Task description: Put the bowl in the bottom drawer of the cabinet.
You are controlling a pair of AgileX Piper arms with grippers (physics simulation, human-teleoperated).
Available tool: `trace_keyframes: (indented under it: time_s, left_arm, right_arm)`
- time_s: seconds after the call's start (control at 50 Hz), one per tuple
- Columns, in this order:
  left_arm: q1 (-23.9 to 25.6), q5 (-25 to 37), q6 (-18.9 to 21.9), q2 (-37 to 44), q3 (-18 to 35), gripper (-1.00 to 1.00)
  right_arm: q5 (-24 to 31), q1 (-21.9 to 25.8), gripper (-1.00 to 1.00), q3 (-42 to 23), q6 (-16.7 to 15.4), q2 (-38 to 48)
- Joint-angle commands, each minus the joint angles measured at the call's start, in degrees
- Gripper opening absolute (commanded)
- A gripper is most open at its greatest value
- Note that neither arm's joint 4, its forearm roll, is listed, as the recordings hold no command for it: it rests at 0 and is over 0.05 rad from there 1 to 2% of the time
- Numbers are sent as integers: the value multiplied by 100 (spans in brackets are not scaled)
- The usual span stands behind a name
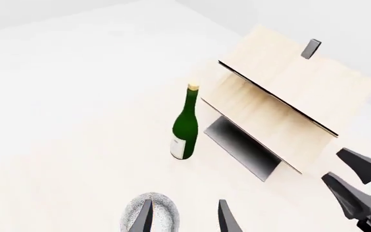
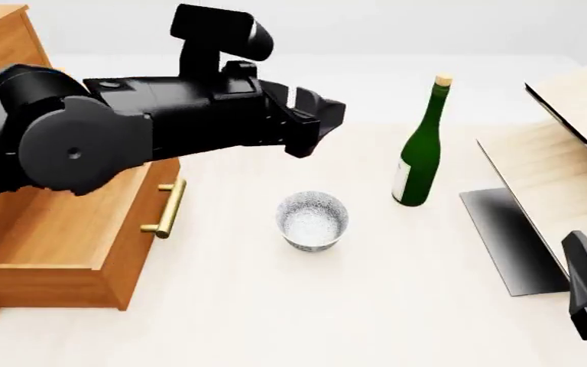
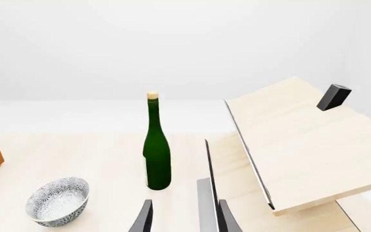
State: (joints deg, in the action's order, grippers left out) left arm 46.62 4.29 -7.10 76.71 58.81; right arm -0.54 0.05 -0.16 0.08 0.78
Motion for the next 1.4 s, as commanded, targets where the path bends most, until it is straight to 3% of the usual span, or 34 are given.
trace_keyframes:
  time_s: [0.02,0.06,0.4,0.86,1.24,1.4]
  left_arm:
    - [-76,683,-115,683,607,100]
    - [-198,885,74,830,785,100]
    - [-249,1724,-11,1693,1594,100]
    - [-159,1601,-465,2310,1646,100]
    - [-303,1479,-502,2657,1739,100]
    - [-199,1275,-707,2805,1698,100]
  right_arm:
    - [0,-2,100,0,1,0]
    - [0,0,100,0,0,0]
    - [0,-1,100,0,0,1]
    - [0,0,100,0,0,1]
    - [0,0,100,0,1,-1]
    - [0,1,100,0,0,1]
